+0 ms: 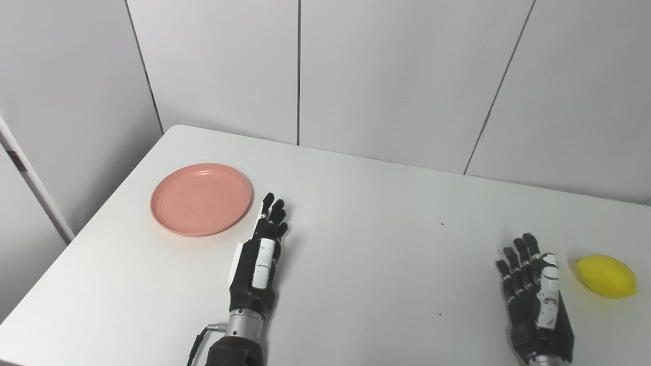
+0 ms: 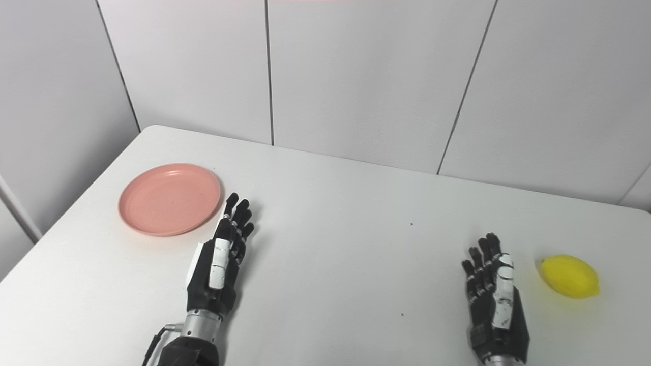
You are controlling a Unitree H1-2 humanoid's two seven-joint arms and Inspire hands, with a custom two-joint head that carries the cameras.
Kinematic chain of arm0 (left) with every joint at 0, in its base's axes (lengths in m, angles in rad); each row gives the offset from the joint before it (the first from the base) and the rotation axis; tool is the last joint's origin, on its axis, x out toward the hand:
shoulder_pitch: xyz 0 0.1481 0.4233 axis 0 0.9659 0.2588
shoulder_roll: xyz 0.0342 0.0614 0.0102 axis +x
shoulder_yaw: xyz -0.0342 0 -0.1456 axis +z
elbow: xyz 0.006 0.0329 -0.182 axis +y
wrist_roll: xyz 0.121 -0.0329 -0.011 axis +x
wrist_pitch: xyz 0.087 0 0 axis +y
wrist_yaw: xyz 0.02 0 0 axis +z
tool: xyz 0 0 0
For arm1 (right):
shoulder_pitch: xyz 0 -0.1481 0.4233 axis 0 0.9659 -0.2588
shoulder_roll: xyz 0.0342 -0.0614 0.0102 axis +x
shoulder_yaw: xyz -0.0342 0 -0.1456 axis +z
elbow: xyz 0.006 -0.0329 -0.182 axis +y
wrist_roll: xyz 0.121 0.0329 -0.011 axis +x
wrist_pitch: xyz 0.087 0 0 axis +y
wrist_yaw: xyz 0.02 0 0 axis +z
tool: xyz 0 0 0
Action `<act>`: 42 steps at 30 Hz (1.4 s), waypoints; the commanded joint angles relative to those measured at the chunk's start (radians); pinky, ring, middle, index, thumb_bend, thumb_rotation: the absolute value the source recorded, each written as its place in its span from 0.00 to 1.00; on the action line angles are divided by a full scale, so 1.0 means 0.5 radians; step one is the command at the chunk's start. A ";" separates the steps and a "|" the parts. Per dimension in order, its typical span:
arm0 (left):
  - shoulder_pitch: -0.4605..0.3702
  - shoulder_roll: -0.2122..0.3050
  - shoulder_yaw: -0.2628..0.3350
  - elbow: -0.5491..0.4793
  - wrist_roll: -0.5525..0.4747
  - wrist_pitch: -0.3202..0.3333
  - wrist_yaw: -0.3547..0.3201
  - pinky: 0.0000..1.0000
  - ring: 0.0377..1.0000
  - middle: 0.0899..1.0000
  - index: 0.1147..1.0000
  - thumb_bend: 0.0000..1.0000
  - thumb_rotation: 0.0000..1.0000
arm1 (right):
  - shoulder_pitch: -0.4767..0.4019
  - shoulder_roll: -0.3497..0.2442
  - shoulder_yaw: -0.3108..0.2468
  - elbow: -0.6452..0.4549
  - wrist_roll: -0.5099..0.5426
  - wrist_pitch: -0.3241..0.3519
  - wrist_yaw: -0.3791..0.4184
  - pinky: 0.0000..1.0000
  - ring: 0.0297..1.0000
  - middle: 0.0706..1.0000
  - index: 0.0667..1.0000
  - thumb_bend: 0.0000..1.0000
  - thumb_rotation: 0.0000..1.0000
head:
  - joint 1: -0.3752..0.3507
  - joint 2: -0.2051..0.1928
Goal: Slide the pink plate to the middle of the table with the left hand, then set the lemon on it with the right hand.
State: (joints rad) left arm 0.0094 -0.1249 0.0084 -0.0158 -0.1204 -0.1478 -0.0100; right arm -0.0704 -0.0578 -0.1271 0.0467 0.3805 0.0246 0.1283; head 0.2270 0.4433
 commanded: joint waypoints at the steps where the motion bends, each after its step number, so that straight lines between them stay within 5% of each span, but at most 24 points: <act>1: 0.154 -0.028 -0.022 0.265 0.024 -0.048 0.002 1.00 1.00 0.98 1.00 0.88 0.89 | 0.108 -0.036 -0.043 0.167 0.003 0.010 0.020 1.00 0.99 0.99 0.97 0.60 0.93 | -0.002 0.005; 18: 0.167 -0.009 -0.008 0.220 -0.013 -0.022 -0.003 1.00 1.00 0.98 1.00 0.91 0.88 | 0.126 -0.018 -0.024 0.131 -0.010 0.020 0.034 1.00 0.99 0.99 0.96 0.58 0.90 | -0.032 0.005; 30: 0.207 0.022 -0.003 -0.218 -0.139 0.399 -0.008 1.00 1.00 0.99 1.00 0.88 0.88 | 0.163 0.023 0.002 0.049 -0.060 0.023 -0.006 1.00 0.98 0.97 0.95 0.56 0.87 | -0.064 0.011; 42: 0.107 0.068 0.038 -0.447 -0.201 0.576 -0.033 1.00 1.00 0.99 0.99 0.91 0.90 | 0.145 0.018 -0.006 0.081 -0.040 0.014 0.002 1.00 0.98 0.98 0.97 0.58 0.85 | -0.009 -0.019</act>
State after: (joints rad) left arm 0.0778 -0.1058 0.0257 -0.2063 -0.2125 0.1176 -0.0248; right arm -0.0549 -0.0536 -0.1263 0.0193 0.3603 0.0254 0.1222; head 0.2239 0.4326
